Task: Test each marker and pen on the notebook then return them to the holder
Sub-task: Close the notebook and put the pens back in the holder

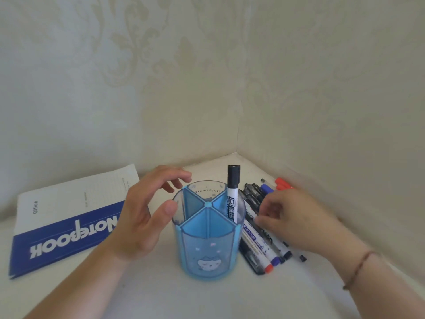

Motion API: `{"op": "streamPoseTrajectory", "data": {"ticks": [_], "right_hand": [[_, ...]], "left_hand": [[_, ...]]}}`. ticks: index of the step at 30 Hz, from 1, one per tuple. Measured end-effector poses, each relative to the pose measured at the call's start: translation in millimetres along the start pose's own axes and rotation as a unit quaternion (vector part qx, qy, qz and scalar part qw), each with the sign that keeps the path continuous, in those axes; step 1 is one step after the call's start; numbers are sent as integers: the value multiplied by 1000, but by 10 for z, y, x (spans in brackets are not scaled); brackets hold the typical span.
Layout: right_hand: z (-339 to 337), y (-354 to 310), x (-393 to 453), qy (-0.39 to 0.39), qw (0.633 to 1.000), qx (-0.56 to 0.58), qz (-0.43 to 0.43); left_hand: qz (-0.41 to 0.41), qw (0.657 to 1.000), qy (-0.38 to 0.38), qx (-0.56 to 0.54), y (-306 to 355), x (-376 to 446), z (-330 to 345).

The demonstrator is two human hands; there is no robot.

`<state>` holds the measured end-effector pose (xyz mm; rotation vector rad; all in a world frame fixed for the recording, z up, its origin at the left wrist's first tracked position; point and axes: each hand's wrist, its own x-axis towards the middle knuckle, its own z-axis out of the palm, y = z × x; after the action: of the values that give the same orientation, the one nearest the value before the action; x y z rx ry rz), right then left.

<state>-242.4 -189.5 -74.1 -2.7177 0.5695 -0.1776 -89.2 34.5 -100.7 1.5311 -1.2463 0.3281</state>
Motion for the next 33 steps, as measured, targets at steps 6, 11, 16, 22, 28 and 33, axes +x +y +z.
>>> {"op": "streamPoseTrajectory", "data": {"ticks": [6, 11, 16, 22, 28, 33], "right_hand": [[138, -142, -30, 6, 988, -146, 58], [108, -219, -109, -9, 987, -151, 56], [96, -296, -186, 6, 985, -168, 24], [84, -145, -150, -39, 998, -40, 21], [-245, -17, -122, 33, 932, 361, 18], [-263, -292, -236, 193, 806, 557, -65]], "left_hand": [[21, 1000, -20, -4, 18, 4, 19], [91, 996, 15, 16, 66, -4, 16], [105, 994, -28, 9, 86, -19, 18], [120, 992, -9, 33, 98, -15, 9], [126, 991, -7, 38, 107, -7, 21], [138, 989, 15, 50, 117, -18, 78]]}}
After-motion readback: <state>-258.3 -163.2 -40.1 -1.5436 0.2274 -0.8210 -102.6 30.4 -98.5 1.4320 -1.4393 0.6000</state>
